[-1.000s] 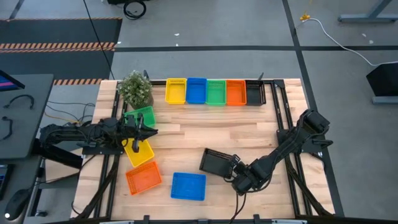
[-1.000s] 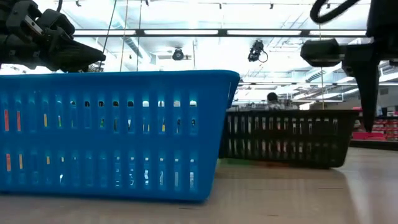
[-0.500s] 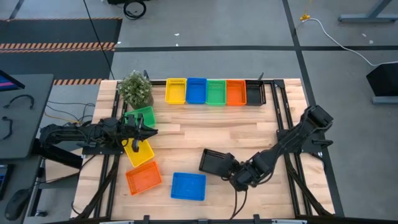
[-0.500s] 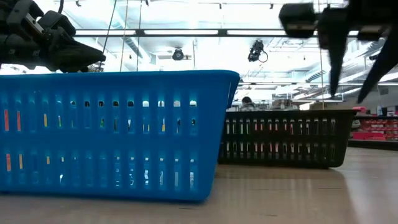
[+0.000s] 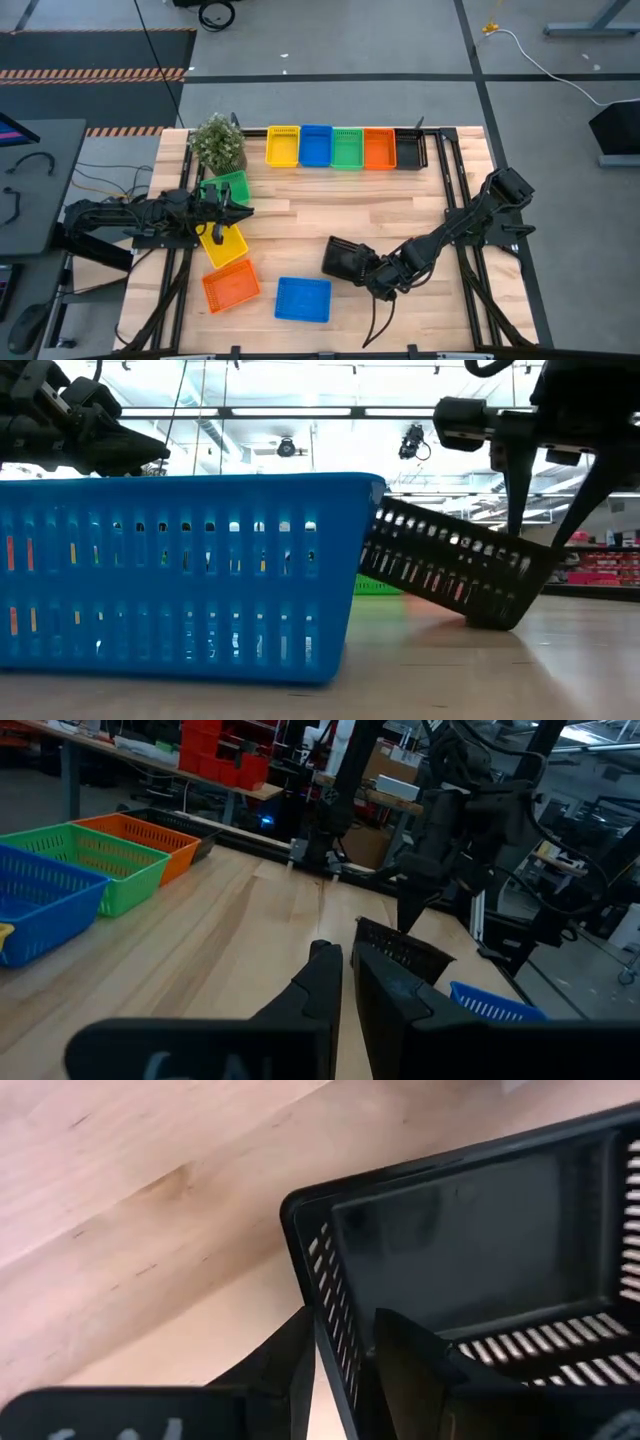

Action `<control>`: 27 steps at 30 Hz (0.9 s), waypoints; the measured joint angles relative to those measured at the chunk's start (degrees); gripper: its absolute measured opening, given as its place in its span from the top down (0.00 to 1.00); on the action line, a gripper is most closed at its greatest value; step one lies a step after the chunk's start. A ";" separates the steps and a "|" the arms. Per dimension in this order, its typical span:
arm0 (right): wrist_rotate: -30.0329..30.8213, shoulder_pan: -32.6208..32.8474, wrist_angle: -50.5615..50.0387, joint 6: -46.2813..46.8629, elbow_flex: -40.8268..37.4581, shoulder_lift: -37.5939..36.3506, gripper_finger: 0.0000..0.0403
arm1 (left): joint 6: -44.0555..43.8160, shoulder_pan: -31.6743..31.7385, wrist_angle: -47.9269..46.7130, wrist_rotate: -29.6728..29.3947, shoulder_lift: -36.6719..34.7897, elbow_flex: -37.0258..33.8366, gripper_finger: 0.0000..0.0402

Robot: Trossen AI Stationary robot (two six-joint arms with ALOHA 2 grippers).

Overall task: Stack baskets by color
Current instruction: Stack the bottom black bin on top of the black bin

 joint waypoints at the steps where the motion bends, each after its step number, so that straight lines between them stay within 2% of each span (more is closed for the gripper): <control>1: 0.14 -0.01 0.19 -0.04 0.01 0.00 0.73 | 0.00 0.00 -0.02 0.00 0.02 -0.02 0.91; 13: 4.07 0.97 -1.55 -0.22 2.45 0.02 0.71 | -0.35 0.00 -0.04 0.00 0.01 0.00 0.91; 18: 3.53 -0.03 -1.56 -0.26 1.76 0.02 0.64 | -0.39 0.00 -0.09 0.00 0.01 0.00 0.91; 21: 1.21 -0.80 -0.36 -1.20 0.53 0.02 0.63 | -0.39 0.00 -0.15 0.00 0.00 0.00 0.91; 24: 1.05 -1.13 4.89 -2.60 -1.97 0.02 0.65 | -0.34 0.00 -0.47 0.01 0.02 0.00 0.92; 27: 1.03 -1.11 10.28 -3.19 -3.17 0.02 0.71 | -0.35 0.00 -0.48 0.00 0.02 0.00 0.93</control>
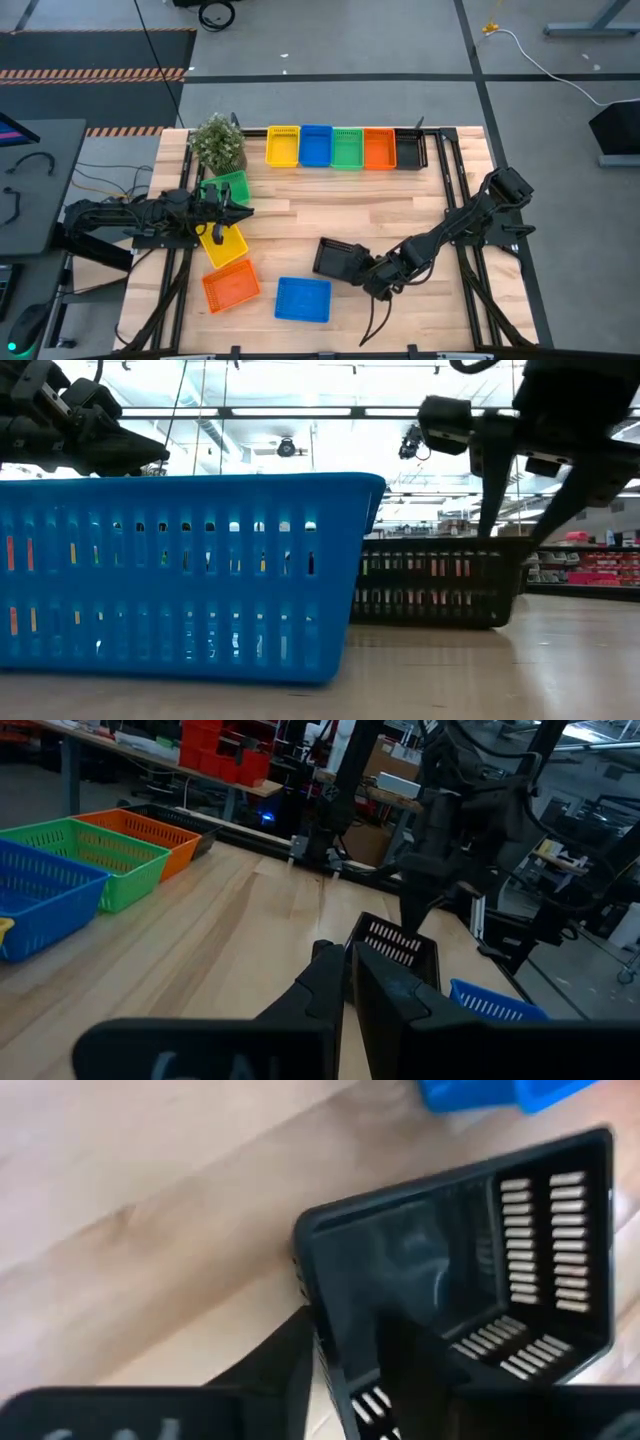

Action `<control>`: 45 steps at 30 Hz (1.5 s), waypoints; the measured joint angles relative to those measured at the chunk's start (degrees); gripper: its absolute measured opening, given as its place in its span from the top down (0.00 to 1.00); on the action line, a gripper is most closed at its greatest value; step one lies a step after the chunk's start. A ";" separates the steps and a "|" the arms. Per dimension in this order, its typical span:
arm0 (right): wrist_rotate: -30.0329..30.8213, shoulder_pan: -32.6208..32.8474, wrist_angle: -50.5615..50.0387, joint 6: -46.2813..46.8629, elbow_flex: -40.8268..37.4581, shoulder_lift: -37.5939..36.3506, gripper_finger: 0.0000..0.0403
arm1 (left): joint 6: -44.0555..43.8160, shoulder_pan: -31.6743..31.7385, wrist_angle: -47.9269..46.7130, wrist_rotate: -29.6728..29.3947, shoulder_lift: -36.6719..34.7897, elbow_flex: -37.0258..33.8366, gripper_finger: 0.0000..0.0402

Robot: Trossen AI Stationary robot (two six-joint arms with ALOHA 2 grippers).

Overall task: Stack baskets by color
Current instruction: Stack the bottom black bin on top of the black bin

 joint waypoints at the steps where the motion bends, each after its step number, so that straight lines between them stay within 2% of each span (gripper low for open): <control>1: 0.00 0.02 1.03 -0.02 -0.14 0.00 0.74 | -0.02 0.00 0.00 0.00 -0.02 0.00 0.92; 7: 0.07 0.02 3.28 3.78 -0.14 0.00 0.96 | -0.04 0.00 0.02 0.00 -0.02 0.00 0.91; 12: 2.46 0.00 1.42 10.34 2.81 0.00 0.95 | -0.04 0.00 0.04 0.00 -0.02 0.00 0.91; 17: 9.11 -0.83 -13.16 17.01 7.83 -2.56 0.98 | -0.07 0.00 0.00 0.00 -0.02 -0.02 0.92; 23: 13.73 -6.60 -29.73 28.14 7.34 -12.66 0.98 | -0.09 0.00 -1.29 0.00 0.00 0.00 0.92; 28: 19.72 -14.65 -37.86 30.53 5.02 -22.51 0.98 | -0.09 0.00 -1.35 0.00 0.00 0.00 0.90; 31: 21.52 -21.97 -37.99 27.35 3.07 -27.71 0.98 | -0.07 0.00 -1.34 0.00 0.00 0.00 0.91; 36: 20.87 -36.57 -33.18 16.97 -2.56 -32.54 0.98 | -0.03 0.00 -1.33 0.00 0.00 0.00 0.92; 40: 19.56 -47.12 -27.09 8.17 -7.91 -33.31 0.98 | -0.04 0.00 -1.33 -0.02 0.00 -0.01 0.92; 45: 16.66 -56.00 -17.74 1.44 -13.84 -33.31 0.98 | -0.07 0.00 -1.33 0.00 0.00 0.00 0.91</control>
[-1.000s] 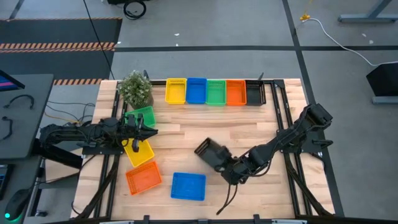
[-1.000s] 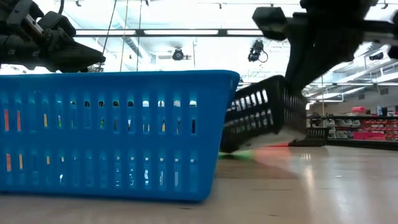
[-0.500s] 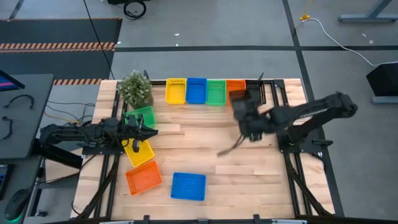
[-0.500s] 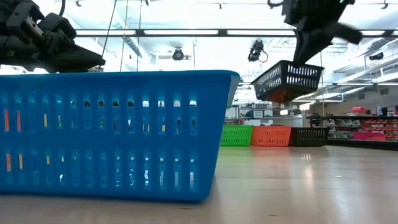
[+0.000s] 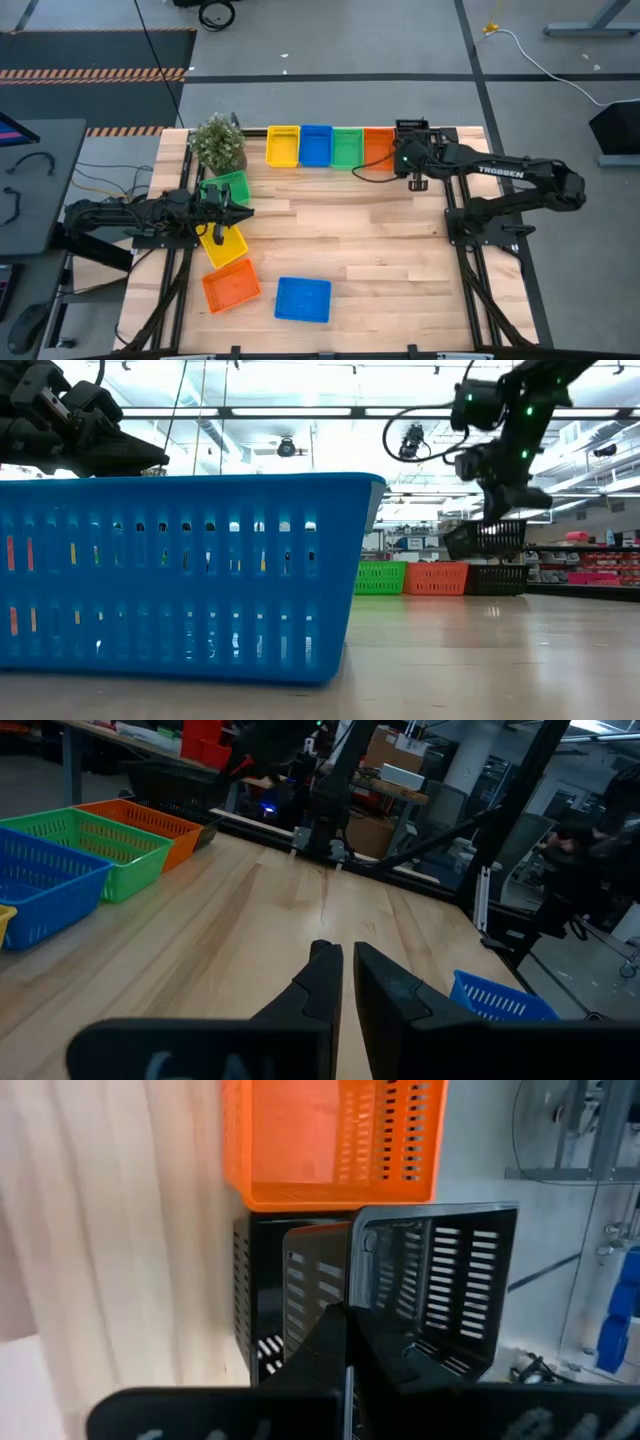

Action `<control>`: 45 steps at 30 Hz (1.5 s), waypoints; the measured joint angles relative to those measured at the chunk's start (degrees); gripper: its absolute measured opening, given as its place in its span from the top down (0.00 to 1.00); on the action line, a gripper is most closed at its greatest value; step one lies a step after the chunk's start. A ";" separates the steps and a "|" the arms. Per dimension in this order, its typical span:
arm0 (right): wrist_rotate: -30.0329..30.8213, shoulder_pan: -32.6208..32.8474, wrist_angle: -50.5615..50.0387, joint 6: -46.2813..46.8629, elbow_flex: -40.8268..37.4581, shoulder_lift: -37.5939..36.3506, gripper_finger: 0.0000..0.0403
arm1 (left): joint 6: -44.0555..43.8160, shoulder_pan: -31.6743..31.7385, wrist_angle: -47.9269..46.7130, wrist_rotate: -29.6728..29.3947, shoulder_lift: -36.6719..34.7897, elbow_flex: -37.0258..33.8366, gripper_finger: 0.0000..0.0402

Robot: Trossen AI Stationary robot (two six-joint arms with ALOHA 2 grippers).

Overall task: Stack baskets by color
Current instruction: Stack the bottom black bin on top of the black bin

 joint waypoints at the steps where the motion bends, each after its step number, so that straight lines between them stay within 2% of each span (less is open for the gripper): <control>1: -0.53 -1.08 1.72 -0.97 -0.93 0.00 0.98 | 0.00 0.00 0.00 0.00 0.00 0.00 0.91; 8: -2.30 -5.04 6.04 -4.42 -4.02 0.00 0.98 | -1.14 0.00 0.00 0.00 0.00 0.00 0.92; 18: -6.82 -5.64 7.73 -3.85 -6.29 0.00 0.97 | -1.49 0.00 -0.02 0.00 0.00 0.00 0.91; 34: -6.30 -6.16 8.12 -1.84 -6.29 0.00 0.76 | -1.49 0.00 -0.07 0.00 0.00 0.00 0.92; 40: -6.33 -5.80 7.42 -1.40 -6.04 -0.17 0.74 | -1.49 0.00 -0.09 0.00 0.00 -0.01 0.90; 42: -8.10 -5.40 6.18 -0.69 -5.40 -0.17 0.75 | -1.49 0.00 -0.09 0.00 0.00 -0.02 0.91; 45: -14.55 -5.29 4.17 0.76 -3.81 -0.17 0.78 | -1.51 0.00 -0.09 0.00 0.00 0.00 0.91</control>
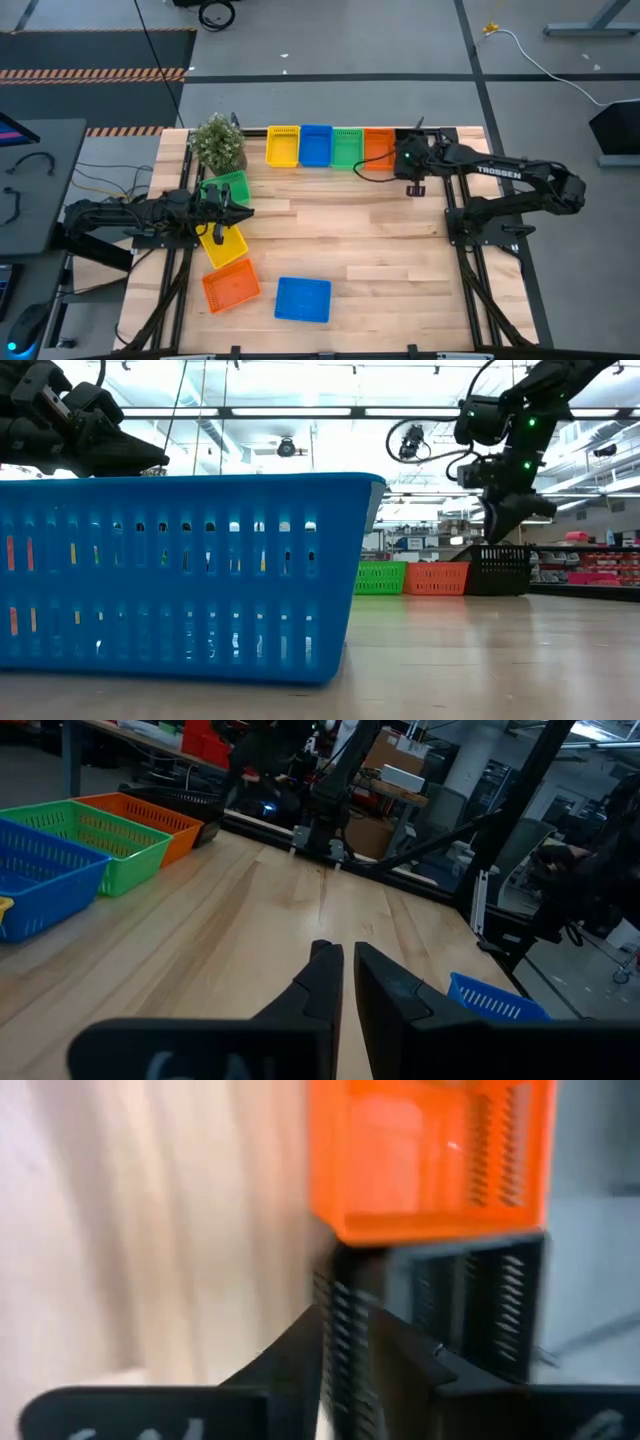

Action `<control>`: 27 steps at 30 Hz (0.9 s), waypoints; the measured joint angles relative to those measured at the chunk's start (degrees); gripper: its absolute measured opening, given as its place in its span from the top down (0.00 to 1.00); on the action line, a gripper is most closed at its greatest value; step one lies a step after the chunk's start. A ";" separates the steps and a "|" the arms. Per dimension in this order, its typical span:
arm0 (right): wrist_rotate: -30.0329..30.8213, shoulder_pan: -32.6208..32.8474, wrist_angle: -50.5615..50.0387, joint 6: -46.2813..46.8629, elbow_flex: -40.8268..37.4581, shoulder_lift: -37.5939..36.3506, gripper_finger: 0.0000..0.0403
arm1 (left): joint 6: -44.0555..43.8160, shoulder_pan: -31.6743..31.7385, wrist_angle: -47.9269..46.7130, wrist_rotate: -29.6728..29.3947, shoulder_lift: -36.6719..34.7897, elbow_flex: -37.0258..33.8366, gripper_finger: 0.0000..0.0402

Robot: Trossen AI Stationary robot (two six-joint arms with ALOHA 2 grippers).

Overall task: Stack baskets by color
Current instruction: Stack the bottom black bin on top of the black bin

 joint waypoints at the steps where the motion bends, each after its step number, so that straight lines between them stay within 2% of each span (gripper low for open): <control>1: -1.73 0.00 -0.33 0.86 0.54 0.00 0.80 | 0.00 0.00 0.00 0.00 0.00 -0.02 0.92; 9: -4.67 -3.72 4.61 7.73 1.54 0.08 0.98 | -0.02 0.00 -0.02 0.00 0.00 -0.02 0.92; 13: -5.28 -6.78 5.17 9.57 1.55 1.18 0.98 | 0.00 0.00 -0.12 0.00 0.00 0.00 0.91; 18: -9.59 -8.87 4.22 9.92 1.55 3.96 0.99 | -0.02 0.00 -0.76 0.00 0.00 0.00 0.91; 27: -5.24 -8.29 5.66 10.61 1.55 3.19 0.99 | -0.02 0.00 -0.74 0.00 0.00 -0.01 0.92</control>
